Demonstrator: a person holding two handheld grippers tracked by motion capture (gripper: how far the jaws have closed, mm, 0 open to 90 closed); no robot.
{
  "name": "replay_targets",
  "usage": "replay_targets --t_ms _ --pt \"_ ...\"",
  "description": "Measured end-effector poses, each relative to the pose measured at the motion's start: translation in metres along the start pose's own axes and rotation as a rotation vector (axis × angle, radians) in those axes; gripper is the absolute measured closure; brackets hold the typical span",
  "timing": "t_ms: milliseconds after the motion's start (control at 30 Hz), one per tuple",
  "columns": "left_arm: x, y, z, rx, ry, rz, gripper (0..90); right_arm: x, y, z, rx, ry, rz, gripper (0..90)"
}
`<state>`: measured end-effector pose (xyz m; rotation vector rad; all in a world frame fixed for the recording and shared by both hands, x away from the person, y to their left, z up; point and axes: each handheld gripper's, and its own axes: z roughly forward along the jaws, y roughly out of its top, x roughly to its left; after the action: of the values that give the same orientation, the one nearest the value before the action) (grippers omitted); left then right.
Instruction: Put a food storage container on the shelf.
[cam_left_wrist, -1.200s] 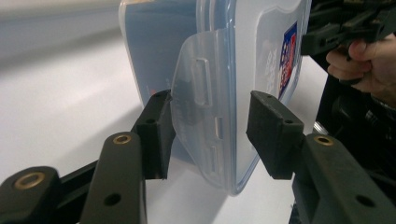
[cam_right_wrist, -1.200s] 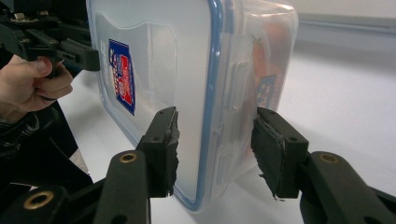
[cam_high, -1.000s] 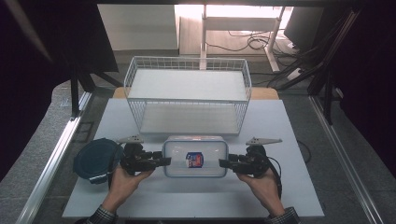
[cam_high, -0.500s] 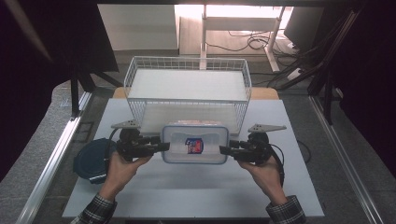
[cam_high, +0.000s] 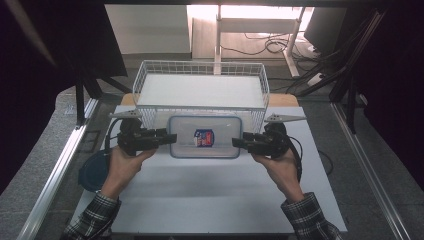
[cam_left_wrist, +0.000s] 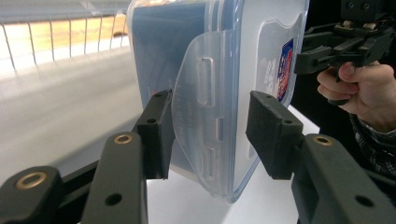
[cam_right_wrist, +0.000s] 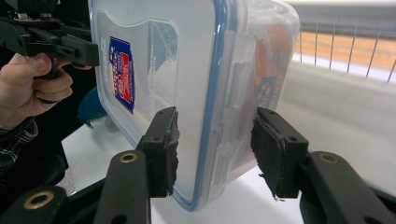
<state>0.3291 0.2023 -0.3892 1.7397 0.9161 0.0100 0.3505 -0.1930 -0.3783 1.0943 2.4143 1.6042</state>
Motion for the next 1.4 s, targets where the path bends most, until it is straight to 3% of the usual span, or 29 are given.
replay_targets --t_ms 267,533,1067,1400 --pt "0.004 0.021 -0.009 -0.036 -0.004 0.003 53.2 0.001 0.029 0.001 -0.029 0.005 -0.028 51.6" --pt "0.003 0.046 -0.015 -0.047 0.030 0.026 53.1 -0.005 0.048 0.003 -0.051 0.018 -0.037 51.6" --pt "0.012 0.087 -0.014 -0.065 0.033 0.031 52.8 -0.014 0.089 0.001 -0.088 0.006 -0.037 51.5" --pt "0.028 0.113 -0.008 -0.081 0.033 0.016 52.1 -0.025 0.116 0.007 -0.105 -0.006 -0.014 51.5"
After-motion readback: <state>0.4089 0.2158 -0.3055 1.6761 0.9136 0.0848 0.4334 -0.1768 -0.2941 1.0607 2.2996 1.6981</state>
